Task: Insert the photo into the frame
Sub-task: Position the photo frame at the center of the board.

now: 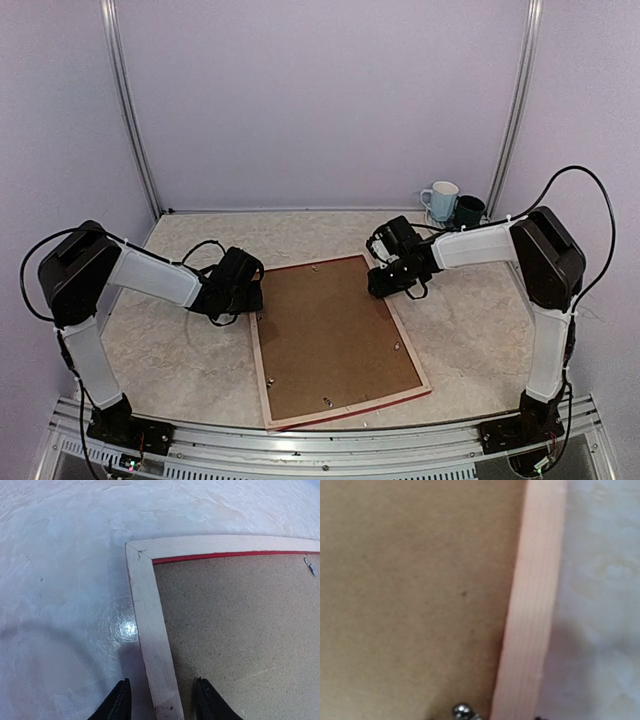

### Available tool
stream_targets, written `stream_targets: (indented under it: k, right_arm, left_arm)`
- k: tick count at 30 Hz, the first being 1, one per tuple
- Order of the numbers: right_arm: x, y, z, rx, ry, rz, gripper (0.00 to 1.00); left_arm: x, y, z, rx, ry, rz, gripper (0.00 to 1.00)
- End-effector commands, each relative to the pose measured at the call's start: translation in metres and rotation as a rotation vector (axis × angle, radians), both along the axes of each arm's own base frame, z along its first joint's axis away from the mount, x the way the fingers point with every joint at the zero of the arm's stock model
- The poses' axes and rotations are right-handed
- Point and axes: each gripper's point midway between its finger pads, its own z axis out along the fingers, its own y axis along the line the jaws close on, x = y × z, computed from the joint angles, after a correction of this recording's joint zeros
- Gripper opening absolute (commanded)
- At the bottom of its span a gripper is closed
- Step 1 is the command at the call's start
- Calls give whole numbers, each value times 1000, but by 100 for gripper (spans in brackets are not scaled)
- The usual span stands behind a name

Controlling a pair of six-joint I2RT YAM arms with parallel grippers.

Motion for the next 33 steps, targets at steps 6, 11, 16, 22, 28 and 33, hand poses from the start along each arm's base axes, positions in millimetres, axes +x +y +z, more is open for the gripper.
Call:
stream_targets:
  k: [6,11,16,22,28,33]
  right_arm:
    - [-26,-15,-8,80,60,-100,25]
    - [-38,-29,-11,132,57,-213,12]
    - [-44,-37,-5,172,46,-272,10]
    - [-48,-39,3,216,36,-297,10]
    - [-47,-36,0,214,43,-288,10]
    - [-48,-36,-3,208,48,-285,11]
  left_arm:
    - [8,-7,10,6,-3,-49,46]
    - [11,-11,16,14,2,-62,50]
    - [-11,-3,25,18,54,-85,54]
    - [-51,0,32,1,94,-134,55]
    - [-70,-12,28,-14,127,-202,56]
    - [-73,-26,13,23,164,-249,55]
